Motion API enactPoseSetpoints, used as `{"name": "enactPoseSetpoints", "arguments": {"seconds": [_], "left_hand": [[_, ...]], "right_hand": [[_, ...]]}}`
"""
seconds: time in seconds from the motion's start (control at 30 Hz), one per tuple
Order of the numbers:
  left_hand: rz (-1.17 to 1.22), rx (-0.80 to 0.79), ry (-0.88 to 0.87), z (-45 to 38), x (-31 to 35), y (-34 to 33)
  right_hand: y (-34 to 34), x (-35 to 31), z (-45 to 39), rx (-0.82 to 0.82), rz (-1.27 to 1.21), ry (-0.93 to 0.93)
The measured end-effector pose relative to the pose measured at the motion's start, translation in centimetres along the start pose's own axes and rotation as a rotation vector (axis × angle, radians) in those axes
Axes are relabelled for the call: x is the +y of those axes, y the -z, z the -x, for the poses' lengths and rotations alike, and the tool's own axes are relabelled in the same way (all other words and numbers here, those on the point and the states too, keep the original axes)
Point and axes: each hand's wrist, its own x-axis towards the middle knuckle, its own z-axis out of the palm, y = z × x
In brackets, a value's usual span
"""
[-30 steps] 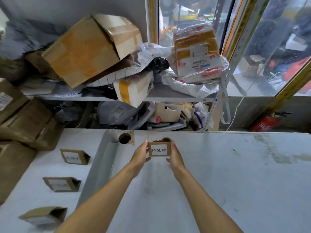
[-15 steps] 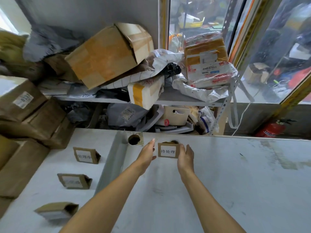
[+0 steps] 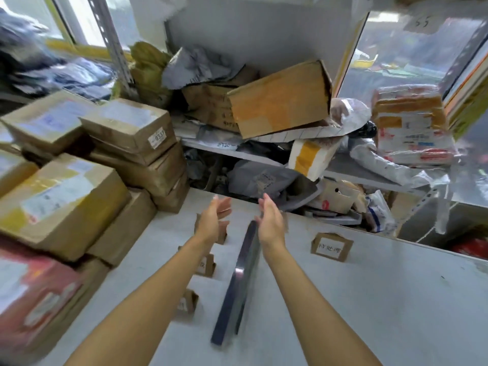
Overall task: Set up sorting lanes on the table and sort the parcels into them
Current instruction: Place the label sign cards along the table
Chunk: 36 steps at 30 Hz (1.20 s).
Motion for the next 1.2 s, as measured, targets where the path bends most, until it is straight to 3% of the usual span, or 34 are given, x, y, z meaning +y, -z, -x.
{"name": "enactPoseSetpoints", "arguments": {"seconds": [0.2,0.33,0.43,0.6,0.73,1.03,1.2], "left_hand": [[-0.134,0.085,0.095,-2.7,-1.0,7.6],[-0.193,0.027,0.21,-4.0,-1.6,9.7],[-0.198,-0.037,0.234,-3.9,-1.5,9.9],[-0.294,-0.13,0.28,-4.3,-1.9,9.9],[-0.261,-0.148,0.219,-4.7,-1.7,9.9],[-0.176,-0.025,-0.019,-2.6,1.5,7.8],[-0.157,0.048,-0.166,0.6,3.4,2.5]], "right_hand": [[-6.5,2.5,-0.1,-0.022,-0.019,-0.29],[-8.9,7.8,-3.0,0.016,0.048,-0.412],[-9.6,5.4,-1.4,0.031,0.129,-0.553],[-9.6,5.4,-1.6,-0.046,0.146,-0.541],[-10.5,4.9,-1.9,-0.069,0.113,-0.494],[-7.4,-0.3,-1.6,-0.152,-0.023,-0.267],[-1.8,-3.2,0.0,-0.197,-0.086,-0.136]]}}
